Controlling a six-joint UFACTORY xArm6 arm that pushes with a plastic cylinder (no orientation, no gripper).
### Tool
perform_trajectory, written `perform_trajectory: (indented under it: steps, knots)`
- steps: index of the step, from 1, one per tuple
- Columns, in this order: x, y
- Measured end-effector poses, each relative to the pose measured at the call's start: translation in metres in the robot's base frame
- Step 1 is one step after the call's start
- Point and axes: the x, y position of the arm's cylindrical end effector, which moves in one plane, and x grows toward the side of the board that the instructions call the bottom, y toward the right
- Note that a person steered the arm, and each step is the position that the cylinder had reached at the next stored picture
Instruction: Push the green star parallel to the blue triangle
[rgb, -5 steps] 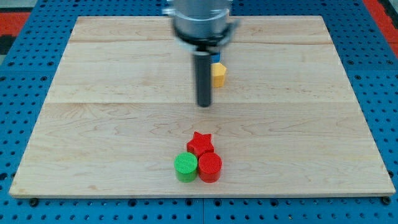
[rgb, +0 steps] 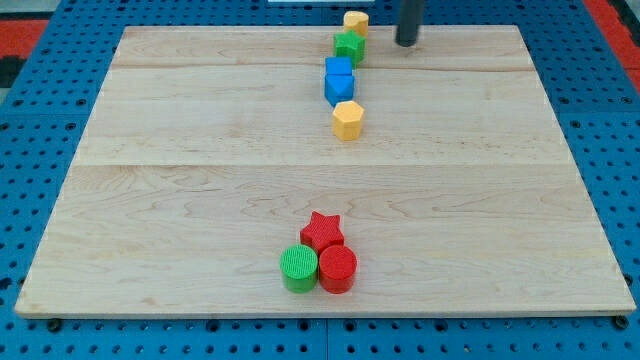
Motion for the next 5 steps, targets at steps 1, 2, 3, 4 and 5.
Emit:
perform_trajectory:
  steps: [1,2,3,4,5]
  knots:
    - [0.018,-0.063]
    - [0.019,-0.111]
    - [0.045,-0.161]
    - [0.088,-0.193]
    - [0.061,-0.214]
